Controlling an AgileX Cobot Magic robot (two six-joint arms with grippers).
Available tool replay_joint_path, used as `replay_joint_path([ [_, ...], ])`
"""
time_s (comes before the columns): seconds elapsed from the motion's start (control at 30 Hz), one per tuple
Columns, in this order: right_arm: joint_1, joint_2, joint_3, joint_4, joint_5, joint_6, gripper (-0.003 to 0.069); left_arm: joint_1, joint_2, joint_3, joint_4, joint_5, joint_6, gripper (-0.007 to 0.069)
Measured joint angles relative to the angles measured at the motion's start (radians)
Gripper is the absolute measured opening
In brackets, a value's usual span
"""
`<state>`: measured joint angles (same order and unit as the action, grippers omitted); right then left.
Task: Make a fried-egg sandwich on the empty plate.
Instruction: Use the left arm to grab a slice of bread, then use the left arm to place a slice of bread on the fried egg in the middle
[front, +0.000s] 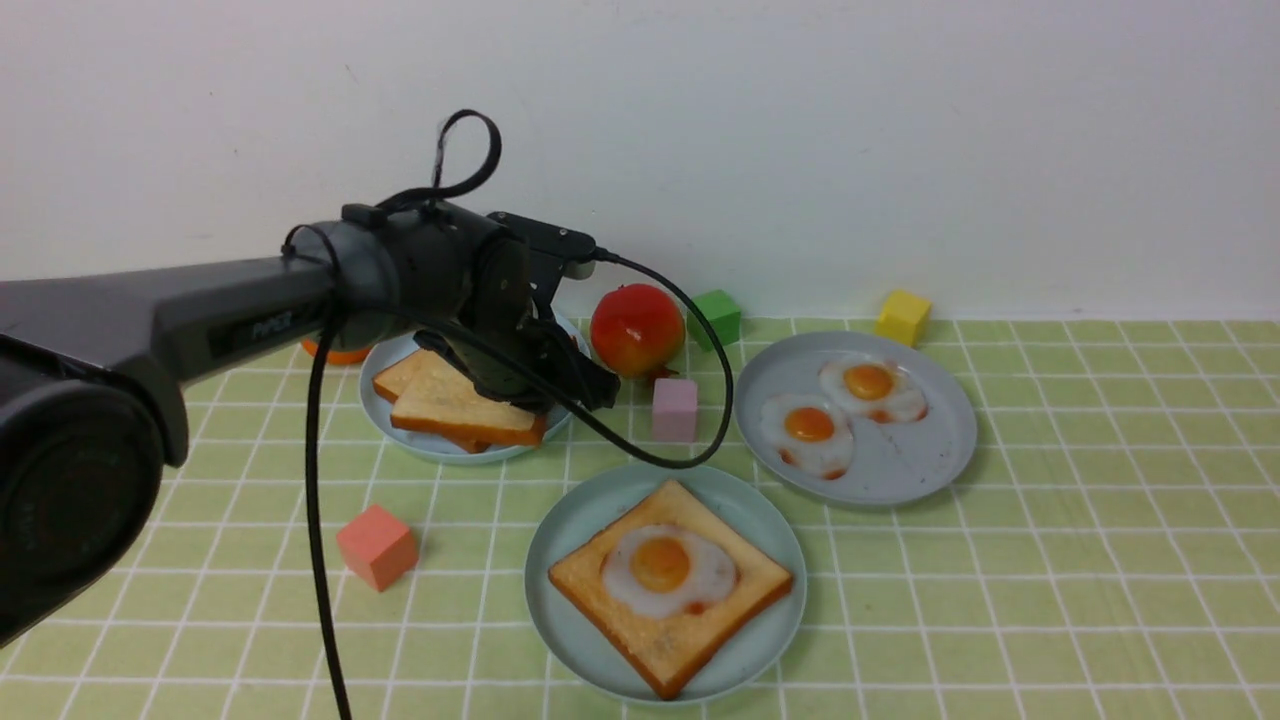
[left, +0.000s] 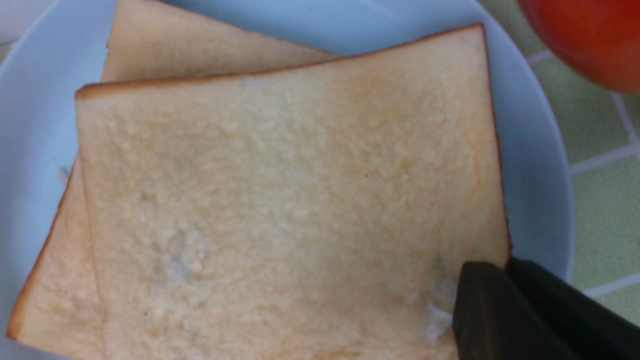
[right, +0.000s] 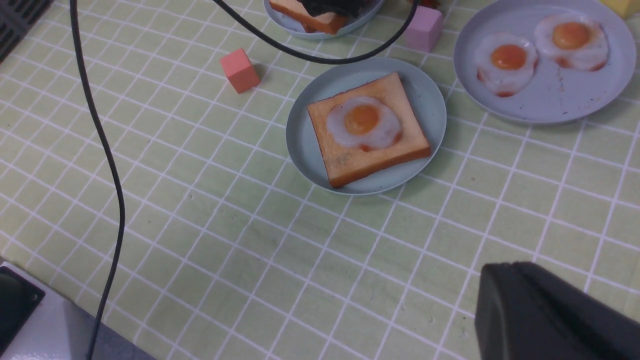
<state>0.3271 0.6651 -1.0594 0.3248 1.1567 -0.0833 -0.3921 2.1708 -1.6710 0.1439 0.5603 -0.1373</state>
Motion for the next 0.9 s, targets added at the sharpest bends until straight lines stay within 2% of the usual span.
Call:
replay_joint_path([
  [0.27, 0.000, 0.000, 0.000, 0.000, 0.005, -0.001, 0.0016, -0.012, -0.180, 0.005, 0.002, 0.108, 0.028, -0.0010],
  [0.43, 0.000, -0.004, 0.000, 0.000, 0.017, -0.028, 0.0017, -0.087, -0.314, 0.025, -0.014, 0.203, 0.113, -0.0012],
  [0.5, 0.000, -0.015, 0.000, 0.000, 0.022, -0.041, 0.0017, -0.163, -0.386, 0.076, -0.047, 0.219, 0.157, -0.0012],
  [0.63, 0.000, -0.034, 0.000, -0.005, 0.032, -0.046, 0.0019, -0.266, -0.444, 0.207, -0.070, 0.203, 0.200, -0.0012],
  [0.77, 0.000, -0.064, 0.000, -0.023, 0.044, -0.047, 0.0022, -0.363, -0.455, 0.358, -0.056, 0.120, 0.224, -0.0012],
  [0.9, 0.000, -0.081, 0.000, -0.026, 0.055, -0.048, 0.0027, -0.421, -0.451, 0.441, -0.025, 0.050, 0.271, -0.0012],
])
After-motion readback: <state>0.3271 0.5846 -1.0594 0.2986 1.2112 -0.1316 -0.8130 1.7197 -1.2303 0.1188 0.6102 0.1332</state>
